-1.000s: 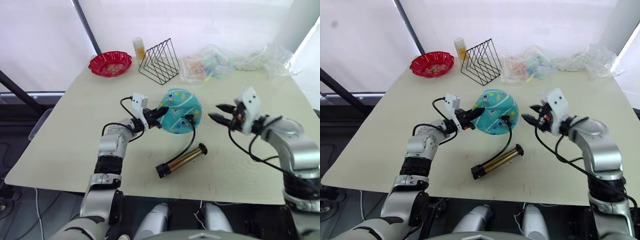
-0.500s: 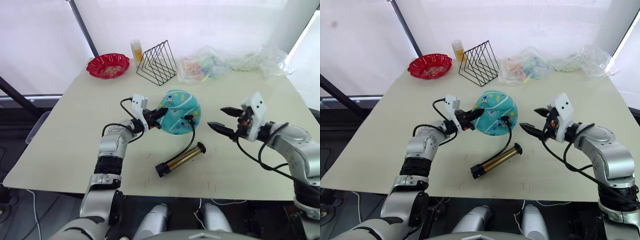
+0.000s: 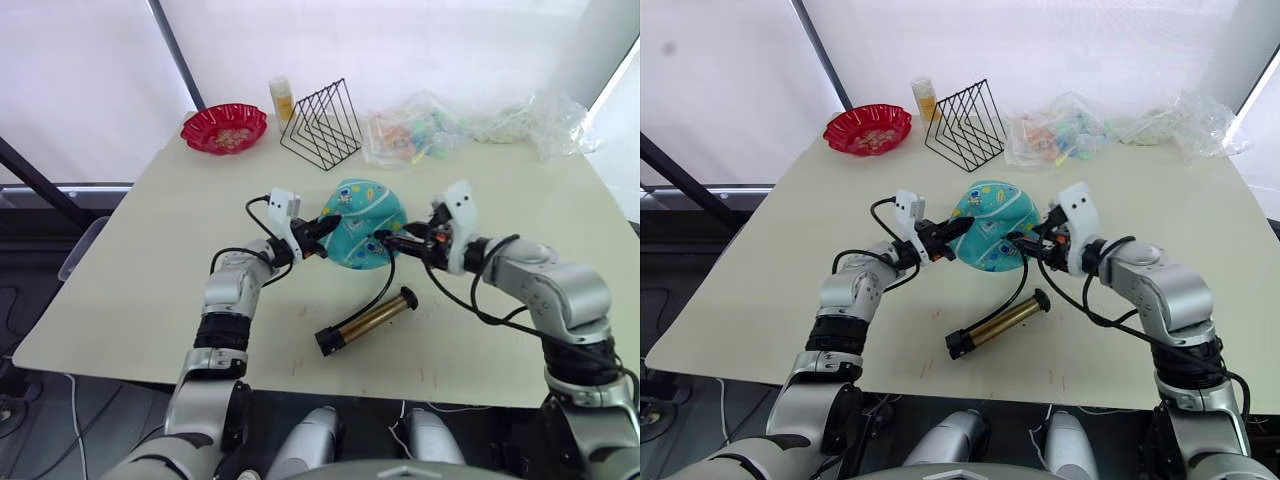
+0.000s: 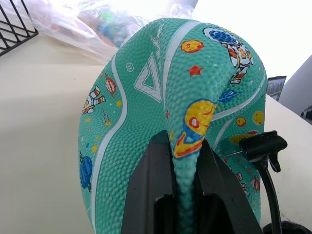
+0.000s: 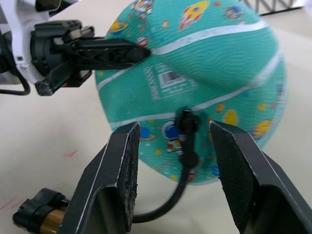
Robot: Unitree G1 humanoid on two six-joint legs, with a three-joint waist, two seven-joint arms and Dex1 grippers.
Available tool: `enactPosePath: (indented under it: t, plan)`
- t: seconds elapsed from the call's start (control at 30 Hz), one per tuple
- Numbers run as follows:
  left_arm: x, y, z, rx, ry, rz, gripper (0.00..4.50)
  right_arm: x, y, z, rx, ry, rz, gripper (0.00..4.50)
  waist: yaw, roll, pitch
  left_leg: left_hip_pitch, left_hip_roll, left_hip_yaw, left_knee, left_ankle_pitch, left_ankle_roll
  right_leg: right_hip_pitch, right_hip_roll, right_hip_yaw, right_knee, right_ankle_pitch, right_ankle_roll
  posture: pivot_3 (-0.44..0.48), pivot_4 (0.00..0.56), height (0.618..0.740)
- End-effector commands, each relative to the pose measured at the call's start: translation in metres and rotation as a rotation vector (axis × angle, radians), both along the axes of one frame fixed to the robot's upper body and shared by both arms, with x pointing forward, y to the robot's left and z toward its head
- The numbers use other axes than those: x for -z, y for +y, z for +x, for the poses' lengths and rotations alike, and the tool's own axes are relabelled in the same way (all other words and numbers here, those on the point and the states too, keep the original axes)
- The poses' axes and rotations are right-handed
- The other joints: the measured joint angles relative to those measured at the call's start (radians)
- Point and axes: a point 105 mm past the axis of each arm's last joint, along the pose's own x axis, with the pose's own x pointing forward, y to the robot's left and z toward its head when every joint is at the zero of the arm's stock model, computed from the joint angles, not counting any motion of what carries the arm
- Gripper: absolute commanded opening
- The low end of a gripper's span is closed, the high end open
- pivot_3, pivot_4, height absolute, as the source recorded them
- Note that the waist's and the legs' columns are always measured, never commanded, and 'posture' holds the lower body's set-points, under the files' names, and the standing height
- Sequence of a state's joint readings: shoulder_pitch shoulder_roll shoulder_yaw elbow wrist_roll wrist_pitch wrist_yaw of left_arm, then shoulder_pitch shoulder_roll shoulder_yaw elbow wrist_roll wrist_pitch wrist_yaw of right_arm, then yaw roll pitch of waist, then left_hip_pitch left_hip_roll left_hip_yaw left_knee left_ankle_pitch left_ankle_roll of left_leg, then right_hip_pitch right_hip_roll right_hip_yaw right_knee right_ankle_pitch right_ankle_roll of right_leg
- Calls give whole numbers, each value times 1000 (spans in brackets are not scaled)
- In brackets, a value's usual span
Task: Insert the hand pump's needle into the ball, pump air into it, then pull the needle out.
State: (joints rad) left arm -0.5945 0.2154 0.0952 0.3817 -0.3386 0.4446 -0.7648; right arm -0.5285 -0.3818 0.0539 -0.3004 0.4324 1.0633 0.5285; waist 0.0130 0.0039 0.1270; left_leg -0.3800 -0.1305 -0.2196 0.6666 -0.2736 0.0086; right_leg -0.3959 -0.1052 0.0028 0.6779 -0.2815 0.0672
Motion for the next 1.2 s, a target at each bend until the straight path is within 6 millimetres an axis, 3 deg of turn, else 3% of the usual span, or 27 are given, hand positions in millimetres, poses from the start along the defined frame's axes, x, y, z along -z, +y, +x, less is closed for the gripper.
enactPosePath:
  t: [0.03,0.47,1.2]
  plan:
    - [37,-5,-10,17,128,51,0,-9,2,8,32,-19,-2,2379,1,0,0,0,0,0,0,0,0,0,0,0,0,0,0,0,150,740]
    - [38,-5,-10,13,131,52,0,0,12,16,43,43,-53,2379,0,0,0,1,-1,16,0,-1,5,-5,0,13,1,4,7,0,150,740]
    - [40,-6,-12,11,138,51,0,2,26,24,1,92,-47,2379,2,-4,1,1,-1,47,0,-3,16,-21,9,53,1,15,18,0,150,740]
